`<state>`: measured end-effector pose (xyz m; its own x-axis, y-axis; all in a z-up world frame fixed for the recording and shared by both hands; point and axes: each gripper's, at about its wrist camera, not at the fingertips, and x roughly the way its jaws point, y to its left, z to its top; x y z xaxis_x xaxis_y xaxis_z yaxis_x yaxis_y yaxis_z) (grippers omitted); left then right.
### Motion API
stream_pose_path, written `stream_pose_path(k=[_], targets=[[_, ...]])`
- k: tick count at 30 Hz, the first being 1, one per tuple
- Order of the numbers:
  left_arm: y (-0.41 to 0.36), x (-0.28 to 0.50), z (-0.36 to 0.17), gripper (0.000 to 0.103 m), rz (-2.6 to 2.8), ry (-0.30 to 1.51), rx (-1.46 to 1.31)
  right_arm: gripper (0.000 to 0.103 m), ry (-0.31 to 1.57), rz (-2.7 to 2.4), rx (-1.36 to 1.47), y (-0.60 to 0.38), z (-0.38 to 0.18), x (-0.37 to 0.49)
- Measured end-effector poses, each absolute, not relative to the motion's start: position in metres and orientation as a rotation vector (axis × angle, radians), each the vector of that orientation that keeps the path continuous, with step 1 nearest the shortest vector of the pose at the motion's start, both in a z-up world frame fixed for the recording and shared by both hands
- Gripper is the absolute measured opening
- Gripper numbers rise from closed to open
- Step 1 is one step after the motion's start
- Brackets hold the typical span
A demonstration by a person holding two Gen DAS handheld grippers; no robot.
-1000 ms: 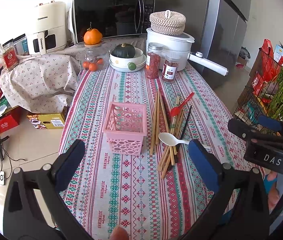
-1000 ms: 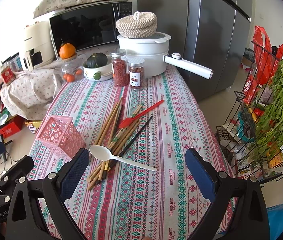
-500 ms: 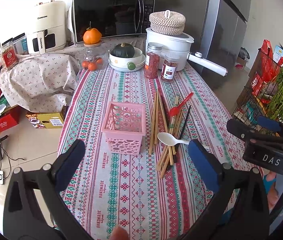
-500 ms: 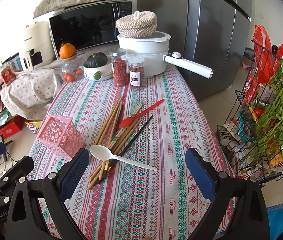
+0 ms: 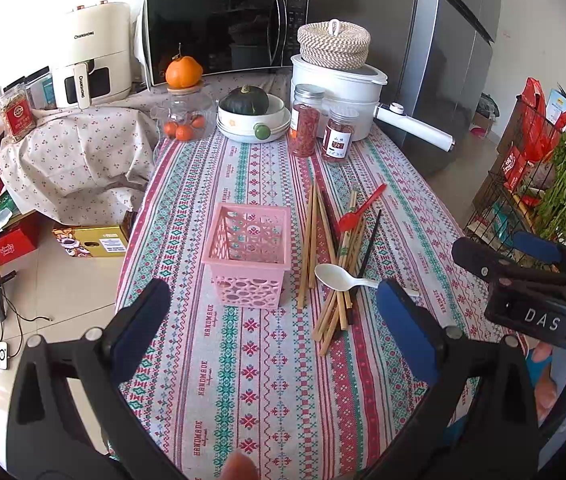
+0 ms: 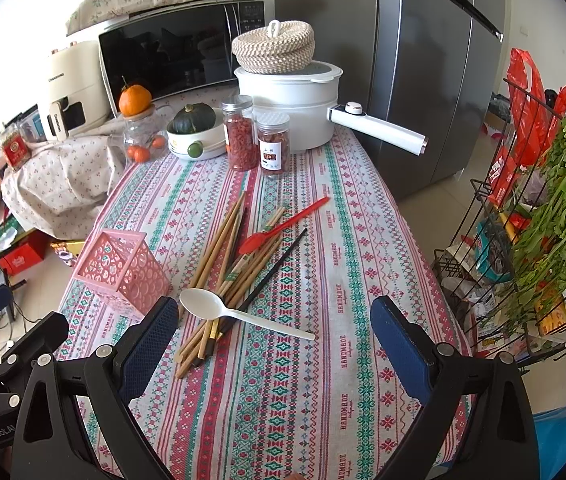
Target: Organize utensils
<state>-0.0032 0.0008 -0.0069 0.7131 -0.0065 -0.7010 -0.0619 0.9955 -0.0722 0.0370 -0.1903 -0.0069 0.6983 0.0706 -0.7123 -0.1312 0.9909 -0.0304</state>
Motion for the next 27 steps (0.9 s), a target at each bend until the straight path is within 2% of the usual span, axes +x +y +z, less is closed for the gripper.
stream_pose_path(k=[17, 27], targets=[[0.001, -0.002, -0.011, 0.102, 0.035, 0.789, -0.087, 0.098, 0.795, 0.11, -0.073, -0.196, -0.007, 0.036], [-0.008, 0.013, 0.005, 0.102, -0.039, 0.837, -0.061, 0.098, 0.844, 0.158, -0.004, -0.222, 0.003, 0.071]])
